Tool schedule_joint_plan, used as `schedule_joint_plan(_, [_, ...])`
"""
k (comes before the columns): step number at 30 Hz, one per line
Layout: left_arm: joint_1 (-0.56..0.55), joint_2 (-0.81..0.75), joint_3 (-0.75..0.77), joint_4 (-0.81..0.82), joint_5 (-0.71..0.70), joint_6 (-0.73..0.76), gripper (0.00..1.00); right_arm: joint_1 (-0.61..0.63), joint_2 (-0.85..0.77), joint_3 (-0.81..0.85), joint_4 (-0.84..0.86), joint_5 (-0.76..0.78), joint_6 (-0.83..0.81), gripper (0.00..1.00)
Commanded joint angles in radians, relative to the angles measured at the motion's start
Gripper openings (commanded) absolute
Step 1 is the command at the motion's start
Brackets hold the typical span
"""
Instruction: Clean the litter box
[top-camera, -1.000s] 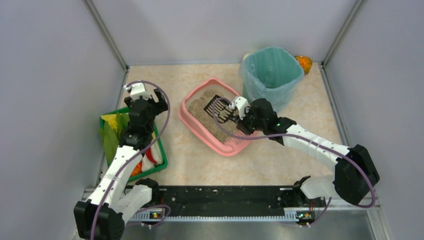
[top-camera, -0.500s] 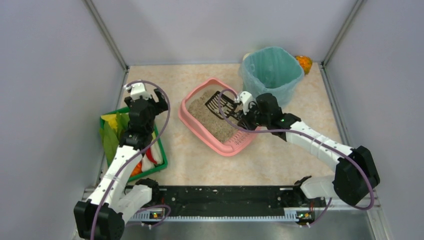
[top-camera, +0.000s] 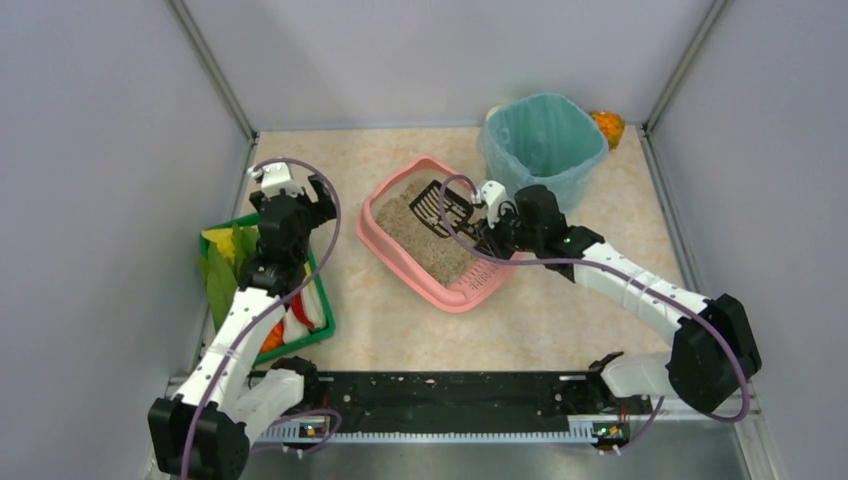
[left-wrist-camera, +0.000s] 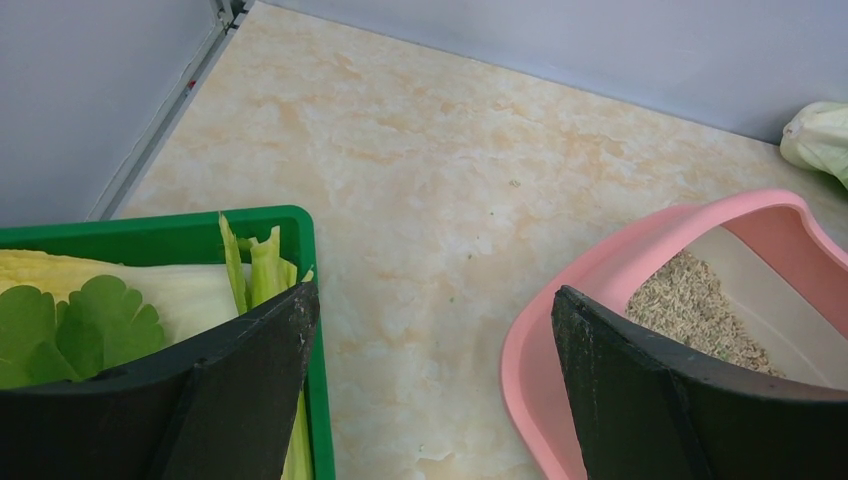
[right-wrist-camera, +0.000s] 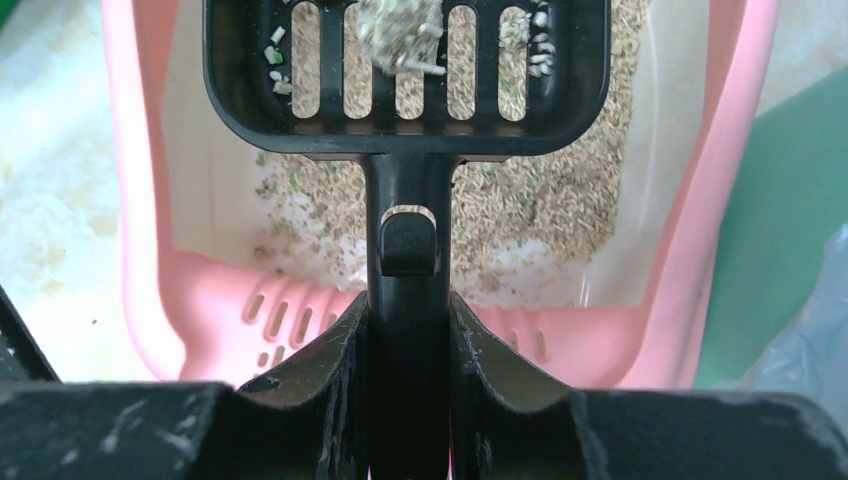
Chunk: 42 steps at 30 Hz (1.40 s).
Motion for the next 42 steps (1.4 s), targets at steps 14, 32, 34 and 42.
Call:
schedule_joint_plan(14, [0.003,-0.042,0.014,0.011,-0.002,-0.020,0.91,0.006,0.033,0.235,-0.063,0.007,0.017,0.00])
schedule_joint_plan(32, [0.003,-0.041,-0.037,0.077,0.013,0.009,0.91,0.018,0.081,0.492,-0.430,0.046,-0.032,0.00])
schedule_joint_plan(34, [0.003,-0.047,-0.049,0.085,0.009,0.013,0.91,0.020,0.083,0.524,-0.464,0.080,-0.038,0.00])
schedule_joint_plan(42, [0.002,-0.064,-0.080,0.104,0.014,0.017,0.91,0.006,0.101,0.730,-0.591,0.218,-0.130,0.00])
